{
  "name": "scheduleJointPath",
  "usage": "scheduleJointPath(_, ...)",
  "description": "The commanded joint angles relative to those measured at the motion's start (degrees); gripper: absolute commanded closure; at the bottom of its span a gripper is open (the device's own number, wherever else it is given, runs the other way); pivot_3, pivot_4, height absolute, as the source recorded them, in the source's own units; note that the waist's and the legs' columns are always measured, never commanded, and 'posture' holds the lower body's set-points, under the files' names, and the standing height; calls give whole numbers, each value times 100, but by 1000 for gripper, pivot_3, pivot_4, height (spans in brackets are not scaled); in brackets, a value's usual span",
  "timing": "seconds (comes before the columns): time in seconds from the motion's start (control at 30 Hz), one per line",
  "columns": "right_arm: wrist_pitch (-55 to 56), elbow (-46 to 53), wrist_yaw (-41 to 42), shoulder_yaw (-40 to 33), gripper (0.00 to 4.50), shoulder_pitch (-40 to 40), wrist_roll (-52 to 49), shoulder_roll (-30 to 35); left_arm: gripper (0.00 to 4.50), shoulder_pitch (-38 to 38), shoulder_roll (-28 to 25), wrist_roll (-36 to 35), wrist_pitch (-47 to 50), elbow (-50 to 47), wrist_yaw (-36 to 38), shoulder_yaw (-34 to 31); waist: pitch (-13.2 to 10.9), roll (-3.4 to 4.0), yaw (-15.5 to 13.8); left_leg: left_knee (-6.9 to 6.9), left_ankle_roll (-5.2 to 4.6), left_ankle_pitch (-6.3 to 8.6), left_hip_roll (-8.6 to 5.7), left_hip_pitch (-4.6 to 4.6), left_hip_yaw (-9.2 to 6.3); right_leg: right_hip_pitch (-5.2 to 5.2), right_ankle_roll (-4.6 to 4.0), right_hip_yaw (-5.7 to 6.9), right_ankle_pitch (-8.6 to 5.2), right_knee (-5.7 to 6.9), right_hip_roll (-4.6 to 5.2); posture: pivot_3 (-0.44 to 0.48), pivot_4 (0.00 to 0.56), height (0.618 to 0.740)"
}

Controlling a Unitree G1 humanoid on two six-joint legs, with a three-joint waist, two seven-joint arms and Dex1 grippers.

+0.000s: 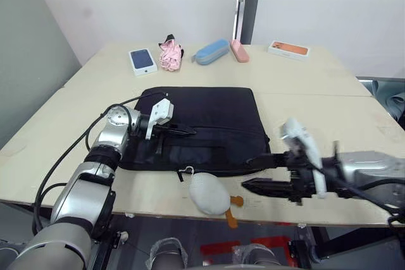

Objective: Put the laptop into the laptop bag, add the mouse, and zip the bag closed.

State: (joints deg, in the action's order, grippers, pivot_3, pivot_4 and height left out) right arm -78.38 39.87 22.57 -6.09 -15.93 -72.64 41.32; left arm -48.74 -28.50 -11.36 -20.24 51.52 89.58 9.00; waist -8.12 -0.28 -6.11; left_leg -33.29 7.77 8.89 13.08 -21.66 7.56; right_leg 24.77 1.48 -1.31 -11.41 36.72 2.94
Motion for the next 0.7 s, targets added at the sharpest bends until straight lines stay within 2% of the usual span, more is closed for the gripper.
scheduleJointPath(0.03,-87,-326,-369,540,934,-374,211,-245,4500,-13,6,360,-309,442,150,133,1,1,2,5,0,0,-4,16,3,-7,2,-2,1,0,6,0,150,740)
scheduleJointPath(0.13,-134,-672,-443,1035,934,-643,414,-607,4500,0,4,501,-620,620,146,193,2,2,11,15,1,1,-7,58,5,-49,6,-6,-2,-3,6,0,150,740)
scheduleJointPath(0.33,-147,-1199,-395,1813,934,-899,948,-1142,4500,42,23,595,-856,789,124,188,5,3,11,19,3,0,-9,57,4,-51,6,-4,-2,-6,10,0,150,740)
scheduleJointPath(0.6,72,-1705,68,2440,934,-1264,1883,-1160,4500,90,35,585,-963,772,103,162,6,4,12,27,4,0,-17,58,4,-52,10,-3,-3,-7,19,0,150,740)
scheduleJointPath(0.7,131,-1685,289,2577,1723,-1305,2088,-1127,4500,117,47,588,-1015,750,71,162,6,4,13,31,5,0,-18,58,4,-52,11,-2,-3,-11,19,0,150,740)
